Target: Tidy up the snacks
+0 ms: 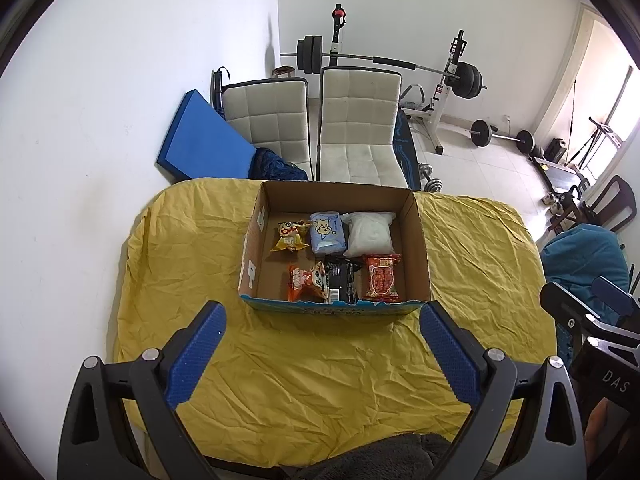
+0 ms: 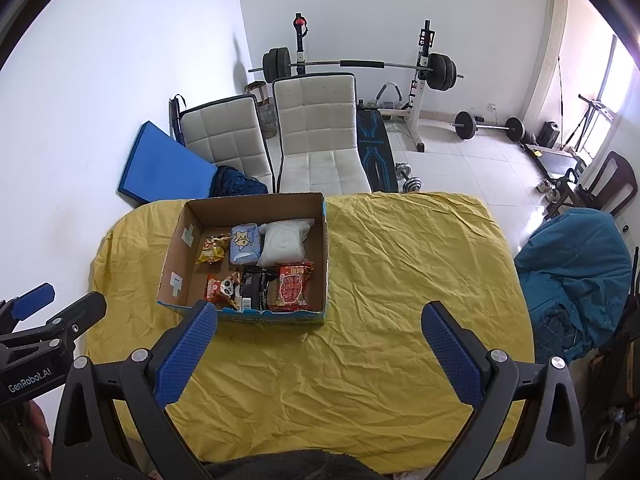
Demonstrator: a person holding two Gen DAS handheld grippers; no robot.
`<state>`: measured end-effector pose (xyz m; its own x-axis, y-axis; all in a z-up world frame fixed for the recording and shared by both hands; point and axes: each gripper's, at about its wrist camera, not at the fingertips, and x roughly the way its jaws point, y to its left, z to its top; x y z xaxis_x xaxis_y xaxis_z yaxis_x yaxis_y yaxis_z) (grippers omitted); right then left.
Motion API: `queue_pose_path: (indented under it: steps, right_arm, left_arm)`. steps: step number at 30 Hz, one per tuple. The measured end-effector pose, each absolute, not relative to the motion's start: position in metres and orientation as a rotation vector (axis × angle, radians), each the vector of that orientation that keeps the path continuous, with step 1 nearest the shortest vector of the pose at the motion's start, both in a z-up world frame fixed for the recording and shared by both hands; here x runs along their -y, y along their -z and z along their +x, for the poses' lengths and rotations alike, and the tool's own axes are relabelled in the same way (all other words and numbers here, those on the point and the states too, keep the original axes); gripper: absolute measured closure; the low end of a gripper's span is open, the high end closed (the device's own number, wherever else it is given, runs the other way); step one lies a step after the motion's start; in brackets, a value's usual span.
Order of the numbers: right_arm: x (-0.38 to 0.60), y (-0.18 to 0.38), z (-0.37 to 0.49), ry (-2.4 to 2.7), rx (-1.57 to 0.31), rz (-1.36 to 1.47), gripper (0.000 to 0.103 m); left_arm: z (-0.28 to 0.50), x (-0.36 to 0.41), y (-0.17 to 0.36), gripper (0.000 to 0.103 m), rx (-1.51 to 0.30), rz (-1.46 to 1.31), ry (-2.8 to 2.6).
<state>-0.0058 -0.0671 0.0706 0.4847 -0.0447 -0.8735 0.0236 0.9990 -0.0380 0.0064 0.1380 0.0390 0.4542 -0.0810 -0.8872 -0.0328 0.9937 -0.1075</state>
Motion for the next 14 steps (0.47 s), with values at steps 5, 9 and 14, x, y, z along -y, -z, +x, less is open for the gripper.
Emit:
queue_pose_path:
  steps: [5,9,14]
  right_arm:
    - [0.0673,-0.0706,-0.0059,0.041,-1.064,-0.023,0.000]
    - [0.0676,-0.0708,-0.0061,0.041,-1.063,-0.023,0.000]
    - [0.0685,-0.0703,-0.0062,0.043,-1.062,-0.024,0.000]
  left_arm:
    - [0.0062,-0.1373,-0.0382,0.004,-1.099,-0.116,0.027]
    - [0.0065,-0.1376,-0.0383,0.004,-1.095,-0.114,0.025]
    - [0.0071,-0.1382,-0.0383,0.004,-1.093,-0.116,0.027]
